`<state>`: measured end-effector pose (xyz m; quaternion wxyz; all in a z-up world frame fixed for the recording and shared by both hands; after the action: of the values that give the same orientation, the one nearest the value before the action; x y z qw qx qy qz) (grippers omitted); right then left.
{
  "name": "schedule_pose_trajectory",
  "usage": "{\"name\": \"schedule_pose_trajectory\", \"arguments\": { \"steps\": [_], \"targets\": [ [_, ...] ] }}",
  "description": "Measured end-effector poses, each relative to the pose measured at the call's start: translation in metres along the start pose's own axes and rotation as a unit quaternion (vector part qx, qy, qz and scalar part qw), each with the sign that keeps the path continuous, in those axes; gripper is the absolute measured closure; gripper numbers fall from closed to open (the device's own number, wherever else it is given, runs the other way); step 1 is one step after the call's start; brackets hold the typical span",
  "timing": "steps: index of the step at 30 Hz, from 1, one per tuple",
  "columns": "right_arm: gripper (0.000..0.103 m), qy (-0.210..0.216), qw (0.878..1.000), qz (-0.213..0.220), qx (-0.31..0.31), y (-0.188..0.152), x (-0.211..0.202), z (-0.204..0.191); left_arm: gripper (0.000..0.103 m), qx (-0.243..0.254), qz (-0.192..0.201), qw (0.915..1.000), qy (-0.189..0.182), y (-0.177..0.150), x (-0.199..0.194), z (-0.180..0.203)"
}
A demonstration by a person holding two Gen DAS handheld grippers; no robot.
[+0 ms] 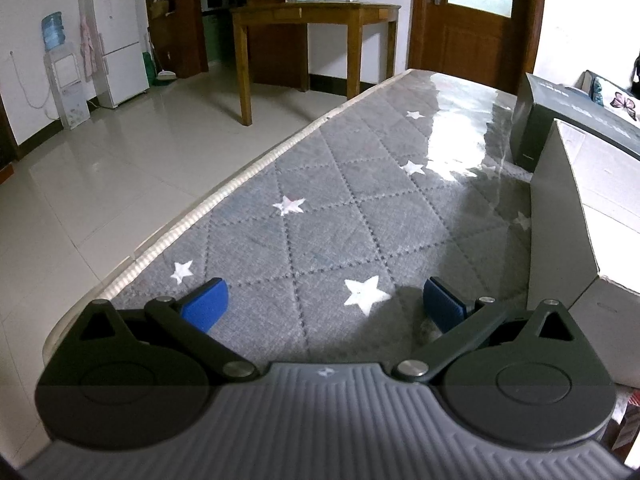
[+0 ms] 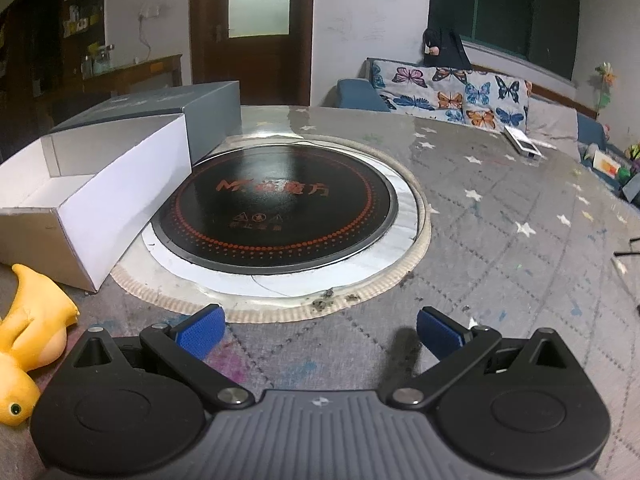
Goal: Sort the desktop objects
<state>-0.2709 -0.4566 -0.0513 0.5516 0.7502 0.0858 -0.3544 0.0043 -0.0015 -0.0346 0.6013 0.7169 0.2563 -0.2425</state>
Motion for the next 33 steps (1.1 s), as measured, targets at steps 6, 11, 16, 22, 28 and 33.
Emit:
{"name": "schedule_pose_trajectory", "arguments": {
  "steps": [6, 11, 16, 22, 28, 33],
  "targets": [
    [0.000, 0.008, 1.000, -0.002, 0.007, -0.001, 0.001, 0.004, 0.000, 0.003, -0.001, 1.0000, -0.002, -0.002, -0.004, 0.003],
    [0.000, 0.009, 1.000, -0.001, 0.007, -0.001, 0.002, 0.004, 0.000, 0.006, 0.000, 1.0000, -0.006, -0.005, -0.008, 0.006],
    [0.000, 0.010, 1.000, -0.001, 0.008, -0.001, 0.003, 0.004, 0.000, 0.008, 0.000, 0.9999, -0.008, -0.008, -0.011, 0.008],
    [0.000, 0.011, 1.000, -0.001, 0.009, -0.001, 0.003, 0.005, 0.000, 0.011, 0.001, 0.9999, -0.012, -0.011, -0.016, 0.013],
    [0.000, 0.011, 1.000, -0.002, 0.009, -0.001, 0.003, 0.004, 0.000, 0.014, -0.001, 0.9998, -0.017, -0.014, -0.020, 0.018],
    [0.000, 0.011, 1.000, -0.002, 0.009, -0.001, 0.004, 0.003, 0.000, 0.015, -0.003, 0.9996, -0.022, -0.015, -0.022, 0.019]
  ]
}}
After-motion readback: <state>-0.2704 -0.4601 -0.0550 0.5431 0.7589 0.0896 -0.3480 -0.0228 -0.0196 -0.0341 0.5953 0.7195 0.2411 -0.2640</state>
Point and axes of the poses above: each gripper's, at about its wrist camera, not at the fingertips, and x roughly the way its jaws point, z to its right, y to its top, the point moved 6 cm from there along x, roughly the way its jaws point, and after that the axes turned 11 degrees about x, right-handed, at the moved point
